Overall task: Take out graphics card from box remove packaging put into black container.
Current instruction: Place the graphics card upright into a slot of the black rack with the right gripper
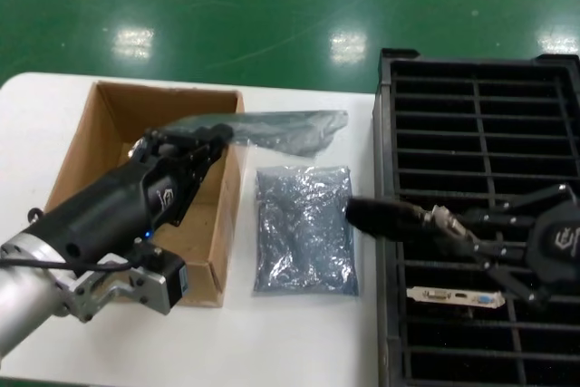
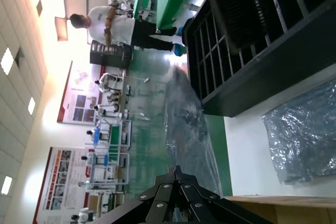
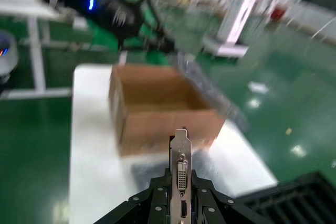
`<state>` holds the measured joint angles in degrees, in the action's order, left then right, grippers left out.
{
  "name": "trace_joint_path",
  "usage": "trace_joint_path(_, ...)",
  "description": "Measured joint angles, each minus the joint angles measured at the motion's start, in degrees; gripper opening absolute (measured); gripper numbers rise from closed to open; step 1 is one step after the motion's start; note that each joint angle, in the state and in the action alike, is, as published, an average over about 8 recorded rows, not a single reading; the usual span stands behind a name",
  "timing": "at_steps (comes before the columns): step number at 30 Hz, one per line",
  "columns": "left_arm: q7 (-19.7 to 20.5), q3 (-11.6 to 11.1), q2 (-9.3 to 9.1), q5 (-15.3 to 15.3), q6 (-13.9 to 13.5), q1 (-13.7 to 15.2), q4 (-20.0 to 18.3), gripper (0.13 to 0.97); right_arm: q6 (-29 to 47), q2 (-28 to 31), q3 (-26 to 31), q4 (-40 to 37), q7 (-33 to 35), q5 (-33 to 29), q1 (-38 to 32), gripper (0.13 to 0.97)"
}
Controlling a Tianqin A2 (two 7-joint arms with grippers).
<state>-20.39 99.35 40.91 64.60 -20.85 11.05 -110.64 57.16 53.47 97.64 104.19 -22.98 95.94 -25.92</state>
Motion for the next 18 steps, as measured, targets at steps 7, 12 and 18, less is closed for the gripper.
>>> trace_joint_path(7, 0.0, 0.0, 0.0, 0.0, 0.0, 0.0, 0.0, 0.139, 8.5, -0.1, 6.2, -1.5, -3.6, -6.6, -8.8, 0.191)
trace_joint_path(12, 0.0, 0.0, 0.0, 0.0, 0.0, 0.0, 0.0, 0.139, 10.5, -0.2, 7.3, -1.6, -4.0, -8.2, -10.3, 0.191)
trace_joint_path(18, 0.0, 0.0, 0.0, 0.0, 0.0, 0.0, 0.0, 0.139, 10.6, -0.2, 7.4, -1.6, -4.0, -8.3, -10.4, 0.191)
